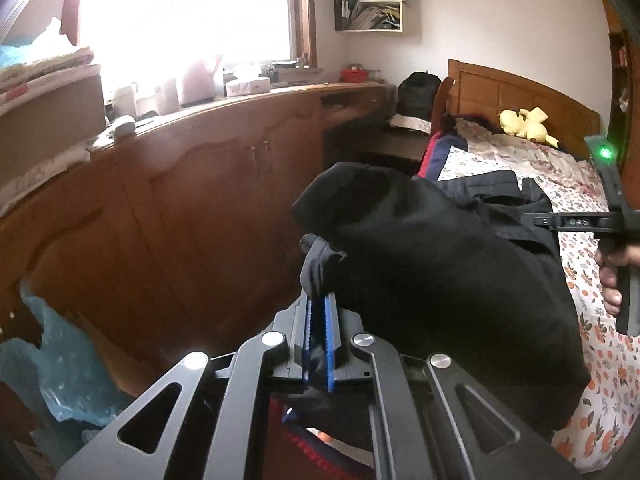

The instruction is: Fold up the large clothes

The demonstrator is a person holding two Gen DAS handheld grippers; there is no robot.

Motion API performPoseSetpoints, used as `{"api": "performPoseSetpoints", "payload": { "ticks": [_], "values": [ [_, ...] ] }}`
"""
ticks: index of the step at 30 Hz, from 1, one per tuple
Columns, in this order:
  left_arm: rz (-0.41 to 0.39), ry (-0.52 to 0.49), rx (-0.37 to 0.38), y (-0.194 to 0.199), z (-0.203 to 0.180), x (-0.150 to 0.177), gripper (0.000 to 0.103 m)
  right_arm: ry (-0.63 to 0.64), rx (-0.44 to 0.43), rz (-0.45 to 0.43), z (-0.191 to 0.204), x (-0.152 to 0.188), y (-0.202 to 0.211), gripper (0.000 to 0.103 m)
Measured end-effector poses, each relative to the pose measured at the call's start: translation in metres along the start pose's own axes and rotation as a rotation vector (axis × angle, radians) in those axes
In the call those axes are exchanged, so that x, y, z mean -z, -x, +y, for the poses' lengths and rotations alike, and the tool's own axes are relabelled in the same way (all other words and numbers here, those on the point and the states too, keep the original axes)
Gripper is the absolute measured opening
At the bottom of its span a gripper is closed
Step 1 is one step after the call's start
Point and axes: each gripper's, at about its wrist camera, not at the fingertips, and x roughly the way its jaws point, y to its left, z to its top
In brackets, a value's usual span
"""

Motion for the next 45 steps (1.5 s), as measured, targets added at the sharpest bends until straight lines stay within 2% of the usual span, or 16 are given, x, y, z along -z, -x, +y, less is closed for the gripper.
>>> {"api": "performPoseSetpoints", "payload": {
  "ticks": [1,3,12,14,15,16,18,19,21,29,32,36,40,45],
  "values": [
    [0.002,0.003,-0.004,-0.001,0.003,0.0,0.012,0.002,0.005,-0.009,-0.002,0.002,0.007,0.061],
    [-0.003,0.011,-0.024,0.002,0.004,-0.001,0.014,0.026,0.002,-0.031,-0.003,0.005,0.018,0.061],
    [-0.045,-0.001,-0.044,0.034,-0.014,0.004,0.014,0.123,-0.049,-0.131,0.012,0.031,0.088,0.061],
    [-0.064,-0.006,-0.046,0.047,-0.022,0.006,0.026,0.148,-0.058,-0.154,0.016,0.041,0.106,0.061],
    [-0.074,-0.01,-0.043,0.052,-0.027,0.006,0.045,0.153,-0.061,-0.161,0.017,0.046,0.112,0.061],
    [-0.083,-0.014,-0.04,0.056,-0.03,0.006,0.072,0.158,-0.062,-0.17,0.018,0.051,0.12,0.061],
    [-0.117,-0.026,-0.047,0.065,-0.039,0.006,0.094,0.166,-0.067,-0.183,0.019,0.06,0.133,0.061],
    [-0.134,-0.031,-0.049,0.069,-0.045,0.005,0.097,0.168,-0.071,-0.188,0.018,0.066,0.14,0.061],
    [-0.137,-0.032,-0.042,0.073,-0.053,0.005,0.101,0.164,-0.079,-0.196,0.015,0.075,0.153,0.061],
    [-0.143,-0.03,0.032,0.089,-0.098,0.01,0.101,0.147,-0.065,-0.242,-0.008,0.112,0.209,0.061],
    [-0.145,-0.03,0.043,0.095,-0.123,0.016,0.101,0.136,-0.04,-0.264,-0.022,0.129,0.231,0.064],
    [-0.15,-0.052,0.099,0.103,-0.167,0.031,0.101,0.122,0.003,-0.283,-0.041,0.157,0.259,0.067],
    [-0.143,-0.084,0.183,0.114,-0.217,0.048,0.101,0.094,0.062,-0.309,-0.061,0.189,0.289,0.084],
    [-0.149,-0.129,0.278,0.136,-0.279,0.07,0.101,0.053,0.153,-0.345,-0.082,0.228,0.324,0.093]
  ]
}}
